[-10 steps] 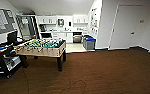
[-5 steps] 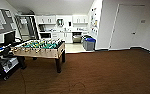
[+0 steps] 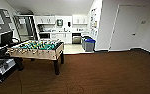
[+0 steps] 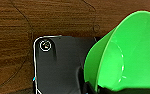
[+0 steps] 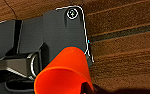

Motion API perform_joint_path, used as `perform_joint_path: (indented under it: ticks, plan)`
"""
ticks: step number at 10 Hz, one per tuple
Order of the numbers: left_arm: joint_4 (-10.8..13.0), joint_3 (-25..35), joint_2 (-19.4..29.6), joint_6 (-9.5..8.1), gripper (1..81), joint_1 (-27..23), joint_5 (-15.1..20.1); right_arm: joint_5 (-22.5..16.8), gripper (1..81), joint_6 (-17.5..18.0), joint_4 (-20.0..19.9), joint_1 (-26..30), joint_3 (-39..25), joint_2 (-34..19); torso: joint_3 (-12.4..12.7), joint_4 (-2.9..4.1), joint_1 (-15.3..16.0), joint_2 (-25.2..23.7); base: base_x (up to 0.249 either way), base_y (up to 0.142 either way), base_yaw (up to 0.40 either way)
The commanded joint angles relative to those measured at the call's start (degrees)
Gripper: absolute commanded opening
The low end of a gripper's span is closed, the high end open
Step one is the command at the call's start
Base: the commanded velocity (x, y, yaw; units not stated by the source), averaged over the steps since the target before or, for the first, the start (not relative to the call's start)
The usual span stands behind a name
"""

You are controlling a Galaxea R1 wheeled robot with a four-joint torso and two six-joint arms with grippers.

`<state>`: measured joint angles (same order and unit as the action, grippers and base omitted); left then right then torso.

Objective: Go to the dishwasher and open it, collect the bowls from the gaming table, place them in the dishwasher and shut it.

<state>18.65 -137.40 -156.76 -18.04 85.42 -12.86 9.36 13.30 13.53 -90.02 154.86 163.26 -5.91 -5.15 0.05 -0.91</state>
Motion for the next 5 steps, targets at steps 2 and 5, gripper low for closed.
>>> perform_joint_path:
  ticks: [2, 5]
  plan:
    - [0.51, 0.64, 1.09, 0.11, 1.0, -2.23, 1.79, -2.77, 1.0, -0.20, 0.44, 2.07, 0.43, -1.59, 0.00, 0.00, 0.00, 0.00, 0.135, 0.000, 0.000]
    - [0.51, 0.64, 1.18, 0.20, 1.0, -2.23, 1.70, -2.77, 1.0, -0.20, 0.44, 2.07, 0.43, -1.59, 0.00, 0.00, 0.00, 0.00, 0.134, 0.000, 0.000]
